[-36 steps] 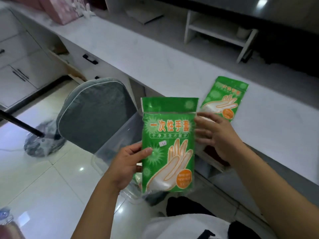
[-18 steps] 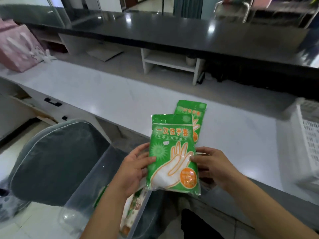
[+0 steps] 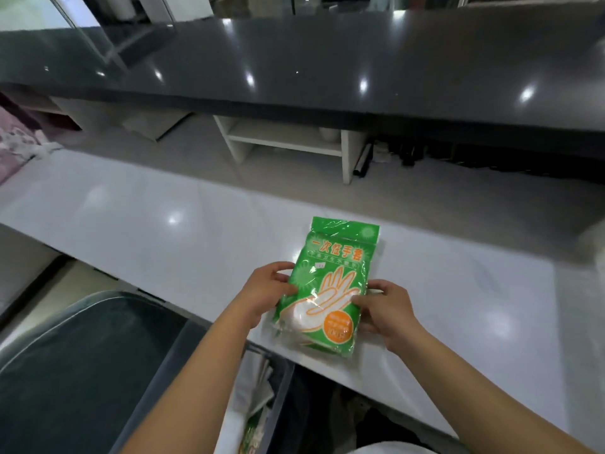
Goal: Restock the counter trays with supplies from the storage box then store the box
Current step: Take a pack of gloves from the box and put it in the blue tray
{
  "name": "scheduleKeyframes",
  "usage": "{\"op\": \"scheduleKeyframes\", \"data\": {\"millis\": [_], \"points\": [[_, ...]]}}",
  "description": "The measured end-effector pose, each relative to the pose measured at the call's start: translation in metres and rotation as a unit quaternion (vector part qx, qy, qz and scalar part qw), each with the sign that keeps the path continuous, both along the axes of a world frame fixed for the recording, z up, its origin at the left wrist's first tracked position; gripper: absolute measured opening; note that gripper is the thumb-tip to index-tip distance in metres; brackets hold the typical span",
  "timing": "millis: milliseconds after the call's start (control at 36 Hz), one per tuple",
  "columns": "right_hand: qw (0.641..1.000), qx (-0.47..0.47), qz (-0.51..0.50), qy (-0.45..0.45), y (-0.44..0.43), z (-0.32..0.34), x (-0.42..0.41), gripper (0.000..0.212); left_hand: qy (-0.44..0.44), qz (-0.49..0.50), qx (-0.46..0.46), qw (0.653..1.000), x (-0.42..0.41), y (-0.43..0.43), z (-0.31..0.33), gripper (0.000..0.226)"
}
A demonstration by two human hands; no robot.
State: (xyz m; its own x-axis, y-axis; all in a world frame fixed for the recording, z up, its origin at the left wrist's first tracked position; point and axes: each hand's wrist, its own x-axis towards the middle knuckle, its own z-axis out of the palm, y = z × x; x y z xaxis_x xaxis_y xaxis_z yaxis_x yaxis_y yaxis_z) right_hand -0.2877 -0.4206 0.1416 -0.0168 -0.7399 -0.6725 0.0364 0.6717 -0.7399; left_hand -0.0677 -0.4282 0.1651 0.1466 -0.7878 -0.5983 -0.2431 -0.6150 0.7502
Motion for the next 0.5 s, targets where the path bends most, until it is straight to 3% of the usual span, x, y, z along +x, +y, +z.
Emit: {"op": "scheduleKeyframes", "data": {"millis": [250, 389, 500], "points": [[0.992, -0.063, 0.055, 0.09, 0.005, -0.014, 0.0, 0.034, -0.016, -0.021, 0.063, 0.998, 0.009, -0.007, -0.004, 0.051], [0.982, -0.097, 0.07, 0.15, 0.007, -0.007, 0.001, 0.057, 0.025, -0.023, 0.096, 0.995, 0.009, -0.017, -0.003, 0.053], [0.99, -0.078, 0.038, 0.112, 0.01, -0.005, 0.006, 0.061, 0.056, -0.081, 0.125, 0.987, 0.009, -0.016, -0.002, 0.046]]}}
